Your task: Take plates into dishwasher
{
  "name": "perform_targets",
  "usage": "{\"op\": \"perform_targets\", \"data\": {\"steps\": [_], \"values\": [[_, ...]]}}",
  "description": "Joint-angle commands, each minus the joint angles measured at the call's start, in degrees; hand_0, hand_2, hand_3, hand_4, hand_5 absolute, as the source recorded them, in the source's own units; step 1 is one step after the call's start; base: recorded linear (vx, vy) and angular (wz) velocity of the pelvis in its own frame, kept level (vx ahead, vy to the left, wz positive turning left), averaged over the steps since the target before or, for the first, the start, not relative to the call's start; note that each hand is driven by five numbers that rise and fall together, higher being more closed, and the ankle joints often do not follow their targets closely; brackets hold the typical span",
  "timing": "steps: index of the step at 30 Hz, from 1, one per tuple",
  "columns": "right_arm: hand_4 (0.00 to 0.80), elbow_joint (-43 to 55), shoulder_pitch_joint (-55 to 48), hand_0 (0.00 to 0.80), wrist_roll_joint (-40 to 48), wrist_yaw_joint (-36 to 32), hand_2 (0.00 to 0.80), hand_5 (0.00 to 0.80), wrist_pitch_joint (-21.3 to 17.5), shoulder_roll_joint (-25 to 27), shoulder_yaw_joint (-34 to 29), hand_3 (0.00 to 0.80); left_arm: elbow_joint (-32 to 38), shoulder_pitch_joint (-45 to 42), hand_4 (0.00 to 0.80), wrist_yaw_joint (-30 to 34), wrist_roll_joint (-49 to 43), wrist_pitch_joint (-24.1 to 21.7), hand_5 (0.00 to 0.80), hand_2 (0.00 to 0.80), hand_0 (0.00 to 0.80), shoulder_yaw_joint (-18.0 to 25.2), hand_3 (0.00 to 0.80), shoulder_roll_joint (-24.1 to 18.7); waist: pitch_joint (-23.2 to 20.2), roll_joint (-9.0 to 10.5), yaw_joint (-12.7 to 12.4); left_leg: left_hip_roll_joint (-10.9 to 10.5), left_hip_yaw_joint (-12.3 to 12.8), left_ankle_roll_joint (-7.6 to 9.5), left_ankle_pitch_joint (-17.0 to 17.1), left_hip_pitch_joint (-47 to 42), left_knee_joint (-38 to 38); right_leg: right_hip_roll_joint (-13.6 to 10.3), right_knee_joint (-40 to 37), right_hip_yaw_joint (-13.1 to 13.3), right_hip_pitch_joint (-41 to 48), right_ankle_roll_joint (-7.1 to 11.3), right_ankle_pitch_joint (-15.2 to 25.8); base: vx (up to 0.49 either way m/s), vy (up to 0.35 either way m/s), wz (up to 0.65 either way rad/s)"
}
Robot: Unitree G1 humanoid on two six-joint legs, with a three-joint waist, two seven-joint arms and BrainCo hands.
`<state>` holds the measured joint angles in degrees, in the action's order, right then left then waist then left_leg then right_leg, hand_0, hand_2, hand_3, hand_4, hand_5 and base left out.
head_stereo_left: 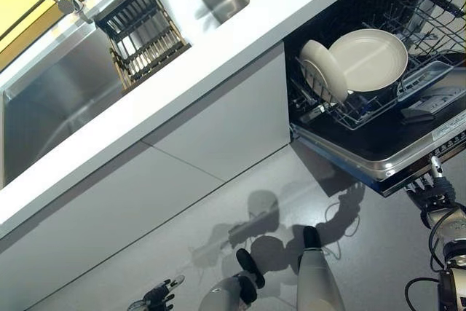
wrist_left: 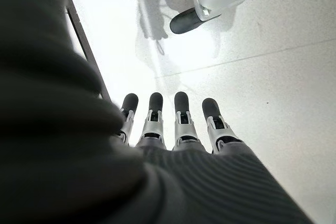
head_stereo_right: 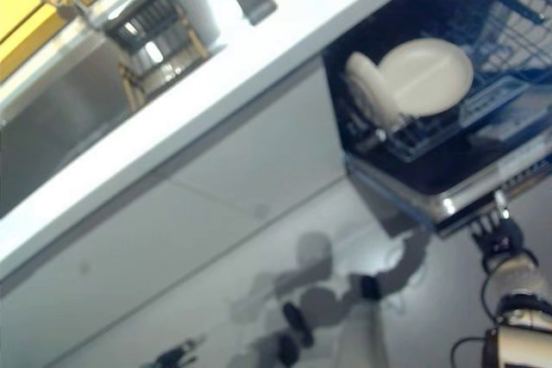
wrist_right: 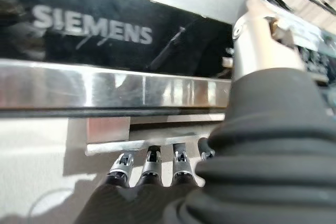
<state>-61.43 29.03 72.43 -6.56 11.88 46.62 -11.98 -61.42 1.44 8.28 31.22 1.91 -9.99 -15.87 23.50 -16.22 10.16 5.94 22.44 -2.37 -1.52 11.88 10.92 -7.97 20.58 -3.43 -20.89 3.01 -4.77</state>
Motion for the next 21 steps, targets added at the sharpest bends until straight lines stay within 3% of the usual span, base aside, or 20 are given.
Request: {"op": "perform_targets", "data": {"steps": [1, 11, 21], "values": [[0.0, 12.25, 11.78, 0.0, 0.65, -5.72, 0.0, 0.0, -2.24, 2.89, 1.88, 0.0, 2.8, -3.7, 0.0, -1.44, 1.66, 0.81, 0.0, 0.0, 0.0, -0.12, 0.0, -2.81, -2.52, 3.49, -2.47, -0.26, -1.44, 1.16, -7.81, 3.39, 14.6, 3.07, -2.94, -2.87, 3.34, -4.35, -2.64, -0.018, -0.058, 0.14], [0.0, 15.83, 20.48, 0.0, 1.34, -4.97, 0.0, 0.0, -2.0, 4.87, 7.35, 0.0, 3.25, -3.75, 0.0, -0.27, 0.88, 0.94, 0.0, 0.0, 0.0, -0.21, 0.0, -4.38, -2.85, 5.41, -4.91, 0.22, -2.75, 0.43, -5.89, 2.85, 12.7, 3.51, -3.27, -4.46, 4.47, -4.47, -2.64, 0.0, -0.045, 0.11], [0.0, 14.08, 23.35, 0.0, 5.44, -9.57, 0.0, 0.0, -5.43, 5.77, 7.58, 0.0, 2.95, -4.36, 0.0, -0.17, -0.86, 1.2, 0.0, 0.0, 0.0, -0.36, 0.0, -5.1, -4.13, 6.68, -6.56, 0.83, -3.39, -0.19, -4.65, 1.61, 11.69, 3.78, -5.85, -5.74, 7.79, -4.23, -1.8, 0.019, -0.037, 0.08]]}}
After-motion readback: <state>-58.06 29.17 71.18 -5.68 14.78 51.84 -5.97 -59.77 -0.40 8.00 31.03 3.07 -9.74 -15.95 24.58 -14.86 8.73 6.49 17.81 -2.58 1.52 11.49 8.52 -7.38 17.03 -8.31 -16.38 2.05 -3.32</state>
